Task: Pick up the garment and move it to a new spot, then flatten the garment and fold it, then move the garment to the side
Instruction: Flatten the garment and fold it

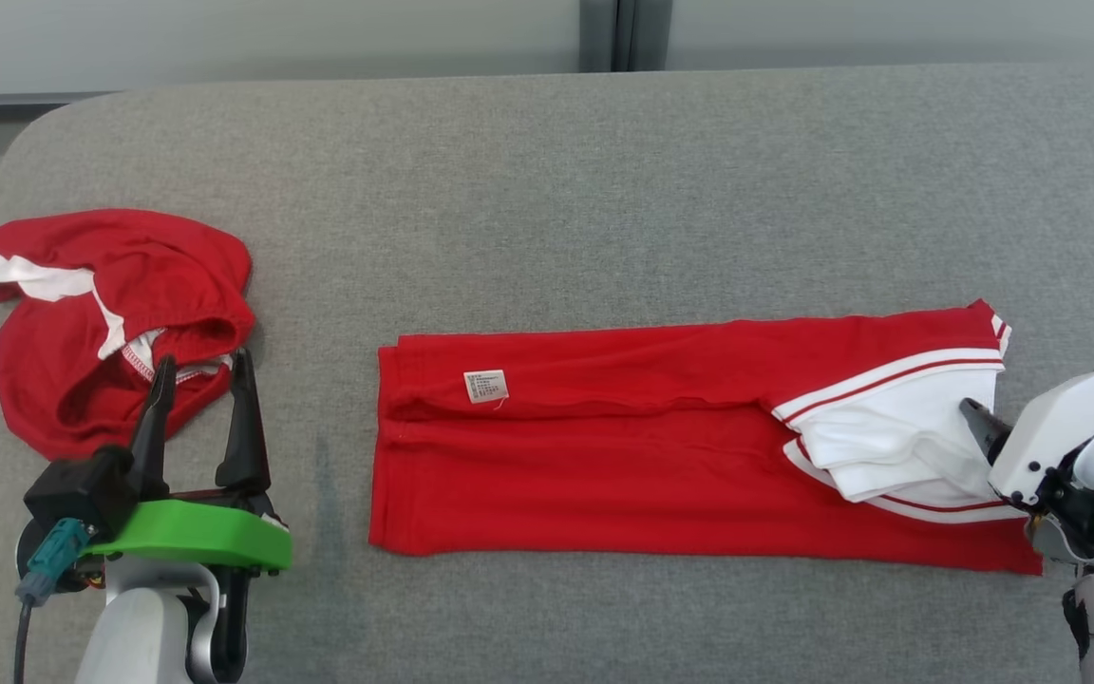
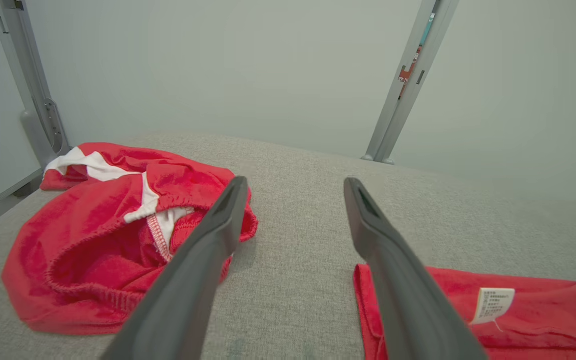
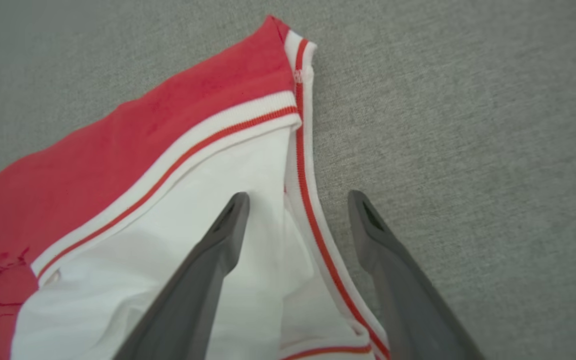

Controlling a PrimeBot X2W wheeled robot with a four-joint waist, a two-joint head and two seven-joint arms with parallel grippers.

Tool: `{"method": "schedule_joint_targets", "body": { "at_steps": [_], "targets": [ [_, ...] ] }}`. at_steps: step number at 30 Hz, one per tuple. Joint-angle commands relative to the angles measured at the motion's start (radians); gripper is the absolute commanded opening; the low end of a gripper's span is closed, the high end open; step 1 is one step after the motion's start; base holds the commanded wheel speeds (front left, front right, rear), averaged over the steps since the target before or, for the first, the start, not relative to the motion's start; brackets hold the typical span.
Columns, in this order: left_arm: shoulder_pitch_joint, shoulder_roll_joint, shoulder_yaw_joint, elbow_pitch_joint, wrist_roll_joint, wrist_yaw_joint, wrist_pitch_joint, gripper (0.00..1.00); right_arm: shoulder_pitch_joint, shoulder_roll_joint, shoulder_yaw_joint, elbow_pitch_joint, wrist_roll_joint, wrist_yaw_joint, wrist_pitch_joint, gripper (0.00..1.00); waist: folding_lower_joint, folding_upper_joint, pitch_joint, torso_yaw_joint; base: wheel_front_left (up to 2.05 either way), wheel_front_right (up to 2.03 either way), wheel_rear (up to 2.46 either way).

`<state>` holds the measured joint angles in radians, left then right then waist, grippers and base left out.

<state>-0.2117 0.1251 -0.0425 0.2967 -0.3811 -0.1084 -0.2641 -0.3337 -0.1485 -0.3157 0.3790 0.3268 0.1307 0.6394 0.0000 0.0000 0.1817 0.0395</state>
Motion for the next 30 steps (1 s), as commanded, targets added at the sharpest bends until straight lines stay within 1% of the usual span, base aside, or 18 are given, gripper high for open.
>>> {"method": "schedule_joint_targets", "body": {
  "at_steps": [1, 3, 6, 9, 10, 11, 14, 17, 20, 25, 28, 30],
  "targets": [
    [-0.008, -0.004, 0.003, 0.004, 0.006, -0.006, 0.000, 1.00, -0.015, -0.002, 0.002, 0.028, -0.015, 0.000, -0.003, 1.00, 0.0000, 0.0000, 0.012, 0.013, 0.00, 0.00, 0.00],
    [-0.011, -0.008, 0.005, 0.008, 0.013, -0.011, 0.000, 1.00, -0.021, -0.010, 0.011, 0.068, -0.033, 0.000, 0.005, 1.00, 0.0000, 0.0000, 0.016, 0.021, 0.00, 0.00, 0.00],
    [-0.015, -0.014, 0.008, 0.012, 0.019, -0.014, 0.000, 1.00, -0.024, -0.001, 0.010, 0.123, -0.056, 0.000, 0.026, 1.00, 0.0000, 0.0000, 0.022, 0.030, 0.00, 0.00, 0.00],
    [-0.020, -0.018, 0.011, 0.017, 0.025, -0.017, 0.000, 1.00, -0.021, 0.019, 0.031, 0.163, -0.040, 0.000, 0.057, 1.00, 0.0000, 0.0000, 0.027, 0.034, 0.00, 0.00, 0.00],
    [-0.021, -0.018, 0.012, 0.018, 0.026, -0.019, 0.000, 1.00, -0.021, 0.021, 0.041, 0.169, -0.032, 0.000, 0.063, 0.42, 0.0000, 0.0000, 0.027, 0.034, 0.00, 0.00, 0.00],
    [-0.021, -0.018, 0.012, 0.020, 0.027, -0.020, 0.000, 1.00, -0.019, 0.019, 0.049, 0.169, -0.029, 0.000, 0.062, 0.00, 0.0000, 0.0000, 0.027, 0.033, 0.00, 0.00, 0.00],
    [-0.016, -0.021, 0.014, 0.024, 0.032, -0.021, 0.000, 1.00, -0.018, -0.012, 0.029, 0.149, -0.033, 0.000, 0.027, 0.00, 0.0000, 0.0000, 0.021, 0.028, 0.00, 0.00, 0.00],
    [-0.010, -0.019, 0.018, 0.028, 0.034, -0.023, 0.000, 1.00, -0.019, -0.064, -0.038, 0.107, -0.066, -0.002, -0.034, 0.00, 0.0000, 0.0000, 0.009, 0.018, 0.00, 0.00, 0.00],
    [-0.004, -0.019, 0.020, 0.030, 0.035, -0.022, 0.000, 1.00, -0.009, -0.079, -0.098, 0.066, -0.087, -0.001, -0.059, 0.00, 0.0000, 0.0000, -0.002, 0.008, 0.00, 0.00, 0.00],
    [0.011, -0.024, 0.021, 0.026, 0.037, -0.023, 0.000, 1.00, 0.022, -0.137, -0.220, -0.030, -0.171, -0.001, -0.089, 0.00, 0.0000, 0.0000, -0.014, -0.017, 0.00, 0.00, 0.00],
    [0.013, -0.024, 0.018, 0.027, 0.036, -0.023, 0.000, 1.00, 0.033, -0.148, -0.243, -0.094, -0.208, -0.001, -0.090, 0.00, 0.0000, 0.0000, -0.018, -0.029, 0.00, 0.00, 0.00],
    [0.013, -0.023, 0.014, 0.026, 0.034, -0.023, 0.000, 1.00, 0.037, -0.155, -0.234, -0.135, -0.217, -0.001, -0.083, 0.00, 0.0000, 0.0000, -0.019, -0.036, 0.00, 0.00, 0.00]
  ]
}}
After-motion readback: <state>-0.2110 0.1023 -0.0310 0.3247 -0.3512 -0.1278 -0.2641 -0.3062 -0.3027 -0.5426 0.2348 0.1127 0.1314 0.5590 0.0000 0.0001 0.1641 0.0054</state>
